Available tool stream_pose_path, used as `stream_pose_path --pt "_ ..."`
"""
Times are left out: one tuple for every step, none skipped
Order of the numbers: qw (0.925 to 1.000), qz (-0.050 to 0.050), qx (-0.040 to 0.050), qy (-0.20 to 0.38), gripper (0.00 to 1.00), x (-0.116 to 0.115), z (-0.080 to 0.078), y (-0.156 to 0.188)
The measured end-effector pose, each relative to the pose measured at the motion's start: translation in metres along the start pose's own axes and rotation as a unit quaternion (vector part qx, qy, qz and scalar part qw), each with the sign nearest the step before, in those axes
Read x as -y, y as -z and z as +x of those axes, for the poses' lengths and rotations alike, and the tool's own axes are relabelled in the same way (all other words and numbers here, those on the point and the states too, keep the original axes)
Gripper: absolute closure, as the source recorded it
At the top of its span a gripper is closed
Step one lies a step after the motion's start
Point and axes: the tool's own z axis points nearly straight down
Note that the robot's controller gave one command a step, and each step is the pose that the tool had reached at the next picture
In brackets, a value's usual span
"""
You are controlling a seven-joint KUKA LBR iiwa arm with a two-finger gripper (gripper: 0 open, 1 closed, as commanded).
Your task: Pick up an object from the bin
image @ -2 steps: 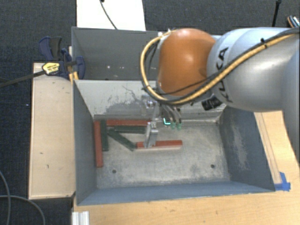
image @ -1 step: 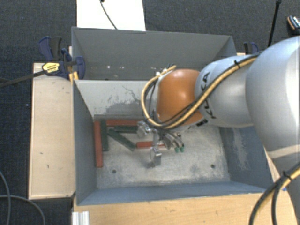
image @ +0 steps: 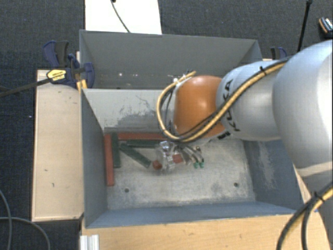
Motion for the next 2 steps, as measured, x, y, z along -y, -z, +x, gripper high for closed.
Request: stream_pose_path --pt "0.9993 0.001 0.0052 0.037 1.00 -0.010 -0.007 0.165" --pt "0.9909 0.001 0.0023 0.135 1.00 0.006 -0.004 0.165"
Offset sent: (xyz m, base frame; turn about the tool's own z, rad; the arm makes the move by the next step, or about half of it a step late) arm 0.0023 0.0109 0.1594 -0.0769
